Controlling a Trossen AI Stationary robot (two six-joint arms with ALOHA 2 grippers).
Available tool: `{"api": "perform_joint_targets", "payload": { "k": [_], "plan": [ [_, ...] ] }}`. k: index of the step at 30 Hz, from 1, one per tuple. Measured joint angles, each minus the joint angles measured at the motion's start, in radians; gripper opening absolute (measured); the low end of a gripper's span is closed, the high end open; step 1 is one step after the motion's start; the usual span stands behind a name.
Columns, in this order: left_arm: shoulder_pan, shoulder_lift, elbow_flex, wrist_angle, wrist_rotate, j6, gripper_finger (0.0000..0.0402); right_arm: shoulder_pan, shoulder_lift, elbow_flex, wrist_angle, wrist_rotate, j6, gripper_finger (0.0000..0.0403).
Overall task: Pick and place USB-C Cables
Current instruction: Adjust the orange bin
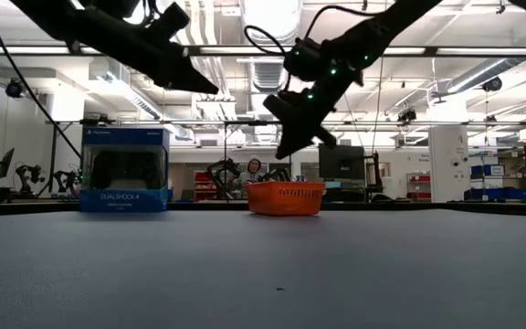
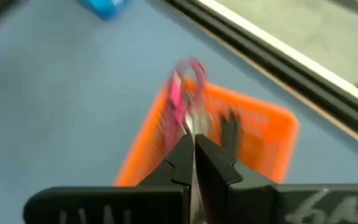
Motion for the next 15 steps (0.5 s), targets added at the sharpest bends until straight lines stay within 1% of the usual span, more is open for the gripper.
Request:
{"api": "perform_joint_targets", "payload": {
  "k": [4,7,9,12,15],
  "plan": [
    [0.0,0.019,0.004,0.001,-0.006,0.0,0.0,-0.008,0.055,0.004,0.139,-0.017,-0.001,0.0008],
    [0.0,0.015,0.004,0.004,-0.015,0.0,0.0,-0.009,0.109,0.021,0.166,-0.054,-0.001,0.0008],
    [0.0,0.009,0.004,0.002,-0.017,0.0,0.0,-0.009,0.126,0.031,0.15,-0.075,-0.007,0.0008],
    [0.0,0.002,0.004,0.003,-0.017,0.0,0.0,-0.008,0.118,0.031,0.11,-0.043,-0.009,0.0008],
    [0.0,0.002,0.003,-0.013,-0.017,0.0,0.0,-0.012,0.08,0.031,0.013,-0.022,-0.029,0.0008]
  ]
}}
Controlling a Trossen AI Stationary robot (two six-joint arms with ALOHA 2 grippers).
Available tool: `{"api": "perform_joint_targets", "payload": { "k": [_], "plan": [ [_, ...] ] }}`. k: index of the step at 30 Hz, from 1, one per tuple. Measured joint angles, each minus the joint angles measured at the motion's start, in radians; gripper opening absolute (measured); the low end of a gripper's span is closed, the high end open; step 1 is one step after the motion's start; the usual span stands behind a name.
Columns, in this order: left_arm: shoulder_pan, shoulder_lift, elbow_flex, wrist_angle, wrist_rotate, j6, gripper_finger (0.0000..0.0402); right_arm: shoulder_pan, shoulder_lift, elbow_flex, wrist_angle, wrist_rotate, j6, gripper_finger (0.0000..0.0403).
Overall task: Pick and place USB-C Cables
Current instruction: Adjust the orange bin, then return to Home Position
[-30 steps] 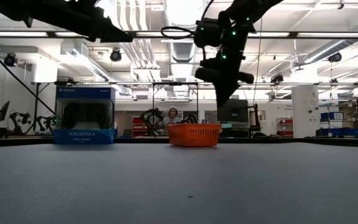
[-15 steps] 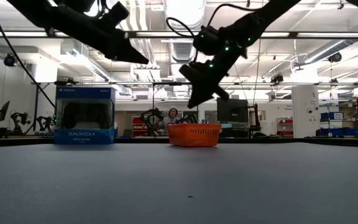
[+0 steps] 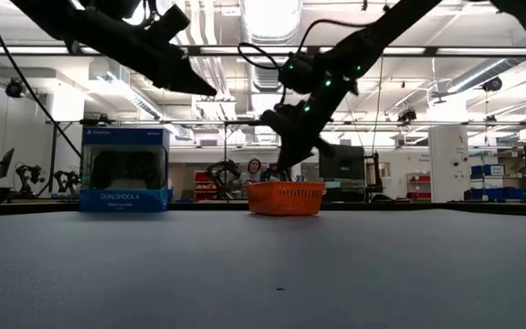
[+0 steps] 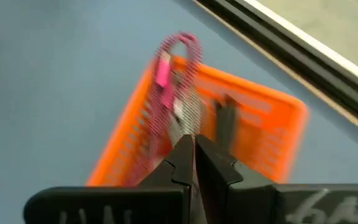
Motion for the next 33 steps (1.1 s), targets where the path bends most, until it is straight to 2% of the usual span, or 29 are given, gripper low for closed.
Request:
{"api": "perform_joint_targets", "payload": {
  "k": [7,11,19,25,33],
  "plan": [
    [0.0,0.0,-0.014,-0.069,-0.001,-0.019,0.0,0.008,-0.093,0.0,-0.329,0.137,-0.011,0.0008],
    [0.0,0.0,-0.03,-0.068,0.008,-0.026,0.0,0.011,-0.115,-0.019,-0.426,0.171,0.019,0.0008],
    [0.0,0.0,-0.057,-0.068,0.013,-0.053,0.0,0.046,-0.108,-0.145,-0.339,0.157,0.098,0.0008],
    [-0.001,0.0,-0.058,-0.067,0.013,-0.054,0.0,0.084,-0.107,-0.189,-0.19,0.064,0.116,0.0008],
    [-0.001,-0.003,-0.057,-0.091,0.014,-0.06,0.0,0.1,-0.118,-0.202,-0.215,0.082,0.128,0.0008]
  ]
}}
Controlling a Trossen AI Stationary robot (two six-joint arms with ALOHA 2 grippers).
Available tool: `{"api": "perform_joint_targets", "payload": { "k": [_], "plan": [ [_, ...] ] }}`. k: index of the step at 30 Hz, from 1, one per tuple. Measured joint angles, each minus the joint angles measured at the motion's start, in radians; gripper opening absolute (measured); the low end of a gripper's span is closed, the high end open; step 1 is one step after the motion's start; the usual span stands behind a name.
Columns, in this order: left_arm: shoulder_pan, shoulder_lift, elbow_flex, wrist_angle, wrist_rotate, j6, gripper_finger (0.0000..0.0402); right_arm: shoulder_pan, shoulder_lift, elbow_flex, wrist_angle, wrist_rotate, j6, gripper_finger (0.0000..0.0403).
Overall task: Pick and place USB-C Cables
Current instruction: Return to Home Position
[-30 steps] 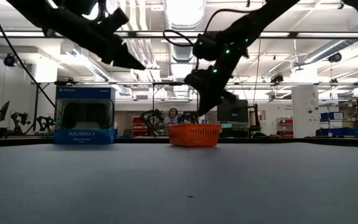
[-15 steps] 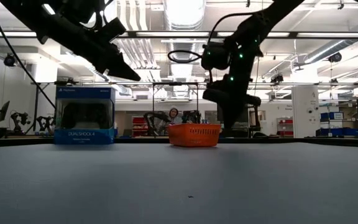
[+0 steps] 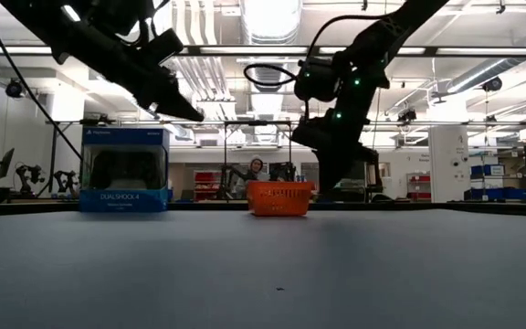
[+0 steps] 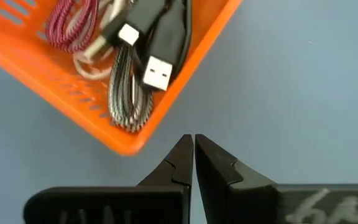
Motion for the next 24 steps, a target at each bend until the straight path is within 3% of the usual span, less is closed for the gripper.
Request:
{"api": "perform_joint_targets", "payload": {
  "k": [4,8,12,16,19,24],
  "plan": [
    [0.0,-0.062,-0.004,-0.115,0.037,-0.045,0.0,0.02,-0.052,-0.068,0.029,0.015,-0.031,0.0008],
    [0.0,-0.173,-0.046,-0.163,0.209,-0.064,0.0,0.054,-0.146,-0.213,0.197,0.005,-0.136,0.0008],
    [0.0,-0.306,-0.115,-0.136,0.407,-0.046,0.0,0.097,-0.264,-0.406,0.519,-0.016,-0.296,0.0008],
    [0.001,-0.43,-0.181,-0.127,0.542,-0.038,0.0,0.123,-0.373,-0.593,0.875,-0.121,-0.416,0.0008],
    [0.001,-0.515,-0.217,-0.121,0.595,-0.058,0.0,0.125,-0.459,-0.699,0.999,-0.164,-0.42,0.0008],
    [0.001,-0.637,-0.278,-0.123,0.598,-0.098,0.0,0.142,-0.617,-0.825,1.101,-0.188,-0.376,0.0008]
  ]
}}
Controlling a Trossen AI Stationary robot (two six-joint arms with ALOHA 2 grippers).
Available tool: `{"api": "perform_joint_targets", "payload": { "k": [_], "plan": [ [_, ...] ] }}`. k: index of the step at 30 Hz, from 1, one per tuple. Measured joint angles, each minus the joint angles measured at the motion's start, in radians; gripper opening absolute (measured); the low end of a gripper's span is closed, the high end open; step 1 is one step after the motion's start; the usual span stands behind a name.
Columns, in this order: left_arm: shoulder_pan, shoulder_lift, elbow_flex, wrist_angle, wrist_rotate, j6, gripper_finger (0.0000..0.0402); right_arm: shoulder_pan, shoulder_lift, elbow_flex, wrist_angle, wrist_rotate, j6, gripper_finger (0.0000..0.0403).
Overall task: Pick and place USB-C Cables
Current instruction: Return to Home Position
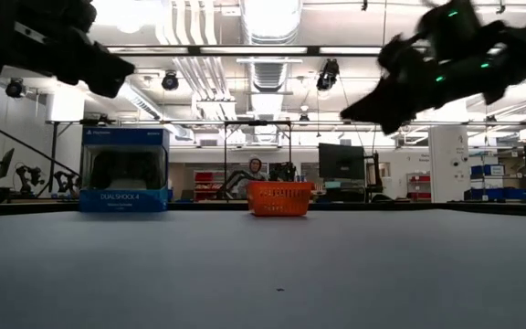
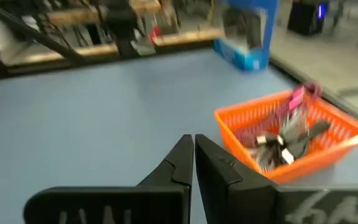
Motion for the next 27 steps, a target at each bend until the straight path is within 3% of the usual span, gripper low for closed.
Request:
{"api": "perform_joint_targets", "payload": {
  "k": [7,12,27],
  "plan": [
    [0.0,-0.136,-0.085,0.033,0.0,-0.082,0.0,0.13,-0.259,-0.131,0.045,0.149,-0.096,0.0008],
    [0.0,-0.223,-0.129,0.051,0.001,-0.106,0.0,0.176,-0.442,-0.2,0.02,0.172,-0.142,0.0008],
    [0.0,-0.419,-0.272,0.103,-0.001,-0.155,0.0,0.176,-0.86,-0.247,-0.38,0.175,-0.322,0.0008]
  ]
}}
